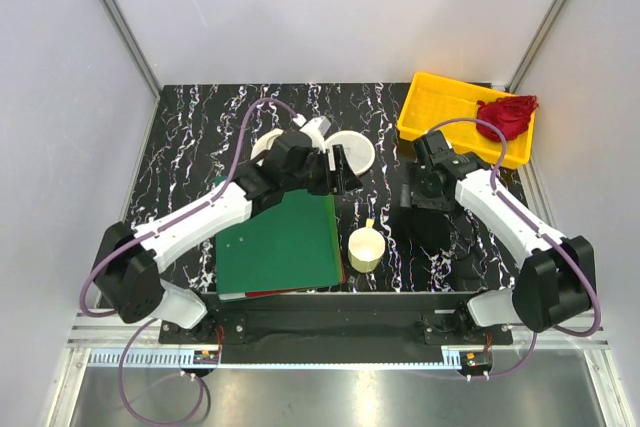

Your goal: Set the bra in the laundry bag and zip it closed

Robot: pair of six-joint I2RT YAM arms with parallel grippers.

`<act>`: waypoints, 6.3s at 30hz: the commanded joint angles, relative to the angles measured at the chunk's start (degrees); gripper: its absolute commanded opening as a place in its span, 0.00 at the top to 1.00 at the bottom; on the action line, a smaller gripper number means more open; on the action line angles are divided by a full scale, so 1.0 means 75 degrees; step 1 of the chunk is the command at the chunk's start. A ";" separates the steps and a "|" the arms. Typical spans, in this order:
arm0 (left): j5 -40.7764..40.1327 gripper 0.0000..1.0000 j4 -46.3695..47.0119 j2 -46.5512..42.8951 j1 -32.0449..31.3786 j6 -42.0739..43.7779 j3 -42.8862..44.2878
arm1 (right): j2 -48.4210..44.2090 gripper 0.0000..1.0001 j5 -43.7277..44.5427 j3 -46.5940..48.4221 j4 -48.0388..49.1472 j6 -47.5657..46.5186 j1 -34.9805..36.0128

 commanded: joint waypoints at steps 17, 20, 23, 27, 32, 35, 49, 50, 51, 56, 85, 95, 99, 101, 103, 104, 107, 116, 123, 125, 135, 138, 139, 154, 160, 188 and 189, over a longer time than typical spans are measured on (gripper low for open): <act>0.0648 0.27 -0.0273 0.2944 -0.0340 0.0994 0.2568 | -0.1360 0.12 -0.1955 -0.1598 0.1583 0.1272 -0.1726; 0.0637 0.23 -0.0472 0.3436 -0.0340 0.1322 0.2872 | -0.0973 0.18 -0.1884 -0.1738 0.1688 0.1272 -0.1773; 0.0519 0.23 -0.0847 0.3963 -0.0328 0.1592 0.3271 | -0.0761 0.18 -0.1639 -0.1891 0.1829 0.1388 -0.1785; 0.0309 0.28 -0.0930 0.4432 -0.0305 0.1651 0.3459 | -0.0573 0.21 -0.1579 -0.2055 0.2087 0.1377 -0.1855; 0.0285 0.37 -0.0918 0.4714 -0.0176 0.1640 0.3764 | -0.0350 0.27 -0.1602 -0.2266 0.2391 0.1319 -0.2031; 0.0612 0.36 -0.0918 0.4995 -0.0106 0.1640 0.4139 | -0.0362 0.30 -0.1731 -0.2395 0.2591 0.1307 -0.2125; 0.1351 0.34 -0.0754 0.5686 -0.0059 0.1265 0.4725 | -0.0889 0.19 -0.2048 -0.2864 0.2592 0.1424 -0.2289; 0.1398 0.34 -0.0754 0.5745 -0.0059 0.1242 0.4772 | -0.0994 0.19 -0.2037 -0.2841 0.2580 0.1435 -0.2289; 0.1491 0.34 -0.0766 0.5862 -0.0059 0.1218 0.4842 | -0.1029 0.19 -0.2025 -0.2817 0.2545 0.1424 -0.2289; 0.1609 0.37 -0.0661 0.6073 -0.0059 0.1077 0.4936 | -0.1182 0.19 -0.1755 -0.2782 0.2322 0.1412 -0.2301; 0.2840 0.49 -0.0062 0.7092 0.0316 0.0245 0.5662 | -0.1158 1.00 -0.2575 -0.3461 0.4419 0.1190 -0.2347; 0.2757 0.61 -0.0344 0.7468 0.0387 0.0245 0.6155 | -0.1768 1.00 -0.3465 -0.3731 0.4876 0.0546 -0.2336; 0.2863 0.69 -0.0379 0.7585 0.0410 0.0222 0.6331 | -0.1768 1.00 -0.3852 -0.3684 0.4994 0.0311 -0.2336; 0.2887 0.77 -0.0425 0.7655 0.0410 0.0245 0.6401 | -0.1815 1.00 -0.3795 -0.3673 0.5006 0.0287 -0.2336; 0.2887 0.84 -0.0484 0.7726 0.0422 0.0269 0.6483 | -0.1827 1.00 -0.3759 -0.3649 0.4994 0.0287 -0.2324; 0.2863 0.89 -0.0508 0.7726 0.0422 0.0315 0.6495 | -0.1815 1.00 -0.3782 -0.3649 0.4982 0.0264 -0.2324; 0.2840 1.00 -0.0543 0.7773 0.0445 0.0351 0.6577 | -0.1710 1.00 -0.3911 -0.3626 0.4994 0.0229 -0.2324; 0.3367 1.00 -0.0450 0.8042 0.0469 0.0620 0.6987 | -0.0796 1.00 -0.4031 -0.3158 0.5006 0.0123 -0.2324; 0.3683 1.00 -0.0426 0.8112 0.0492 0.0726 0.6999 | -0.0199 1.00 -0.3806 -0.2934 0.5239 0.0053 -0.2324; 0.3718 1.00 -0.0426 0.8136 0.0504 0.0714 0.7034 | -0.0046 1.00 -0.3852 -0.2853 0.5275 0.0065 -0.2313; 0.3953 1.00 -0.0391 0.8101 0.0539 0.0679 0.7175 | 0.0843 1.00 -0.3161 -0.2408 0.5240 0.0404 -0.2301; 0.3989 0.90 -0.0402 0.8066 0.0609 0.0714 0.7105 | 0.1184 1.00 -0.3267 -0.2383 0.5216 0.0498 -0.2301; 0.3965 0.82 -0.0403 0.8019 0.0633 0.0760 0.7000 | 0.1208 1.00 -0.3336 -0.2383 0.5240 0.0510 -0.2301; 0.4199 0.14 -0.0519 0.6871 0.1020 0.1416 0.6121 | 0.1431 1.00 -0.3337 -0.2395 0.5322 0.0463 -0.2301; 0.4023 0.04 -0.0754 0.6648 0.0797 0.1780 0.5711 | 0.1408 1.00 -0.3384 -0.2383 0.5345 0.0498 -0.2312; 0.4141 0.75 -0.1058 0.7750 0.0422 0.1370 0.6612 | 0.1490 0.99 -0.3513 -0.2255 0.5381 0.0650 -0.2301; 0.3955 0.86 -0.1082 0.7726 0.0422 0.1428 0.6612 | 0.1467 0.96 -0.3536 -0.2243 0.5369 0.0674 -0.2301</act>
